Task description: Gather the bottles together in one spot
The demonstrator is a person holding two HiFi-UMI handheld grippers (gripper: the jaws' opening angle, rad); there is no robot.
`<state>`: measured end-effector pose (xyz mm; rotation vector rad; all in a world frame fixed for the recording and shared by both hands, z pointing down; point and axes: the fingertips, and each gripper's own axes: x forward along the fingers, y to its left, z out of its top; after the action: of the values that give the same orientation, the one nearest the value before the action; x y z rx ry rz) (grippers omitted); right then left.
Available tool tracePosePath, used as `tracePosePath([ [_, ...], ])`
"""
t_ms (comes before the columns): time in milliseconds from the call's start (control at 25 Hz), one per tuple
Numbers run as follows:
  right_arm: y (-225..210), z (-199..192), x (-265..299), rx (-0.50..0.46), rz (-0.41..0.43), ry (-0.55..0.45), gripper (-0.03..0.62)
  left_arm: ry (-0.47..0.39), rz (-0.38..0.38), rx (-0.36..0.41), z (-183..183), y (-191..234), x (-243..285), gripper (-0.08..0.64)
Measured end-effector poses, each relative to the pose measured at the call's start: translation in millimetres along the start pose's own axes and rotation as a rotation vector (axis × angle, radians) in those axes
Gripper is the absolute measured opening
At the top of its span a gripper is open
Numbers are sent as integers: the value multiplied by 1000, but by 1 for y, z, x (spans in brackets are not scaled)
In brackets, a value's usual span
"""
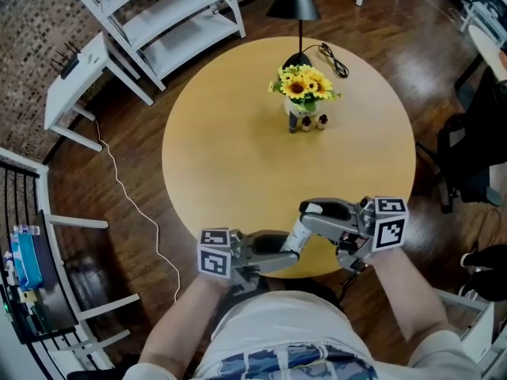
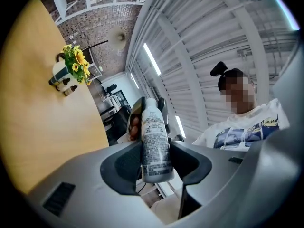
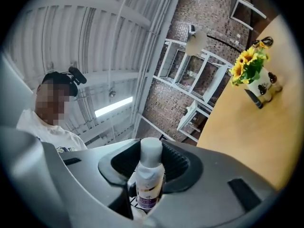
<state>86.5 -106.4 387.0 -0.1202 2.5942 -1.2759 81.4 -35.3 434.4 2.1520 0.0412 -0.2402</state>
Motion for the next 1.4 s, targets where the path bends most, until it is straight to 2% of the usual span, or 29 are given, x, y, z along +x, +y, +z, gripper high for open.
tracePosePath([
  [120, -13, -1, 17, -61, -97, 19, 129, 2, 119, 12, 7, 24, -29, 195],
  [200, -30, 1, 28, -155, -206, 45, 129, 41, 265, 43, 10, 50, -57, 218],
  [280, -56, 7, 35, -253, -338, 56, 129, 91, 425, 108, 13, 75, -89, 218],
  [360, -87, 14, 40, -352, -477, 66, 129, 128, 546, 175, 17, 88, -119, 218],
  [520, -152, 35, 58, -559, -723, 91, 129, 209, 707, 280, 27, 95, -170, 213],
  [600, -182, 47, 67, -620, -811, 88, 129, 263, 759, 328, 28, 95, -189, 213],
  [680, -208, 59, 75, -654, -875, 80, 130, 294, 772, 354, 27, 93, -202, 213],
  [840, -252, 83, 87, -729, -979, 70, 130, 317, 751, 353, 23, 89, -224, 213],
  [960, -284, 96, 92, -727, -1032, 42, 130, 314, 745, 335, 21, 88, -242, 213],
  [1200, -323, 114, 95, -737, -1071, -2, 130, 309, 733, 290, 17, 95, -261, 213],
  [1400, -342, 113, 95, -727, -1079, -13, 130, 304, 722, 273, 15, 101, -266, 213],
])
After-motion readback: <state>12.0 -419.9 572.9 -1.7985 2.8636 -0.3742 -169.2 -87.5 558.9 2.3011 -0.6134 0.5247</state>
